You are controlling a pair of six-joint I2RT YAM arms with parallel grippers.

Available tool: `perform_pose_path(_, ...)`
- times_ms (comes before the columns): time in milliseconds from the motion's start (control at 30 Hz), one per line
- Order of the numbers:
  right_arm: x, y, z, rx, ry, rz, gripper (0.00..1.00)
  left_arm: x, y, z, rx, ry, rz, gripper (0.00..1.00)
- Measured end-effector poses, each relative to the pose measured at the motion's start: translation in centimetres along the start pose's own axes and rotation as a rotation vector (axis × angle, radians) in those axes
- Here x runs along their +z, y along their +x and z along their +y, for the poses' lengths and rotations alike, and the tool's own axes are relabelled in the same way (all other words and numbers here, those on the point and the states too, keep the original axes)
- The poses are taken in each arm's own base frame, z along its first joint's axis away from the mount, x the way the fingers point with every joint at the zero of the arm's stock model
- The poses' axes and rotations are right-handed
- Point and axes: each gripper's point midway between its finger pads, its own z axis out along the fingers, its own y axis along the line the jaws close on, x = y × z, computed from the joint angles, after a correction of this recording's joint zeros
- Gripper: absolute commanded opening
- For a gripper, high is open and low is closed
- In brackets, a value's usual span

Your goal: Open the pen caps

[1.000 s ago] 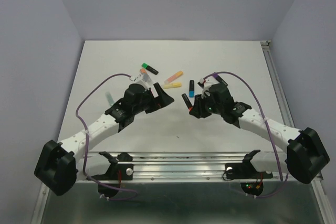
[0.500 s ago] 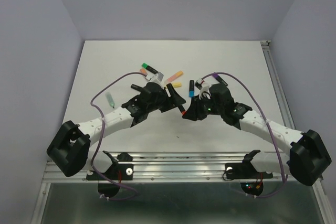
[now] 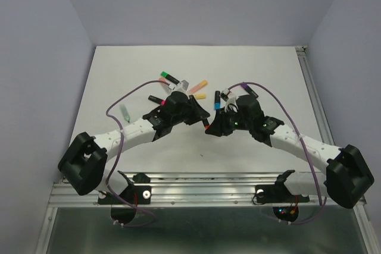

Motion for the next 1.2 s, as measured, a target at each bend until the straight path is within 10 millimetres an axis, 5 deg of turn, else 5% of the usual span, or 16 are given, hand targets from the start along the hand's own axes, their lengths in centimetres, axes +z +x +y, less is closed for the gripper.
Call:
perform_pose_path(267,0.5,1.0,-0.3,0.009,0.016,0.035,0.01,0.3,0.0,1.5,-0.005,-0.094,-0.009,0.0)
perform_pose_path(433,0.5,0.1,-0.1,-0.023,0.017,-0.02,0.01,-0.2,-2.0,1.7,-0.07,-0.098,-0.017,0.0)
perform_pose_path(600,-0.6,7.7,0.1,0.008,-0.022,0.174,0.01,-3.3,-15.2,9.1,-0.159,-0.296,-0.403,0.0)
perform_pose_path(700,-1.1,10.9,-0.2,0.033,-0.018,0.259,0.01,-5.4,-19.0,12.2,-0.194,-0.366,-0.505,0.0)
perform_pose_path(967,-1.3,8.9,-3.9,0.089,0.238,0.174,0.01,-7.6,-18.3,14.7,-0.078,-0.514,-0.434,0.0)
perform_pose_path(1200,-3.8,4.5,-14.0,0.26,0.666,0.019,0.01,-9.8,-15.5,20.9,-0.073,-0.711,-0.356,0.01)
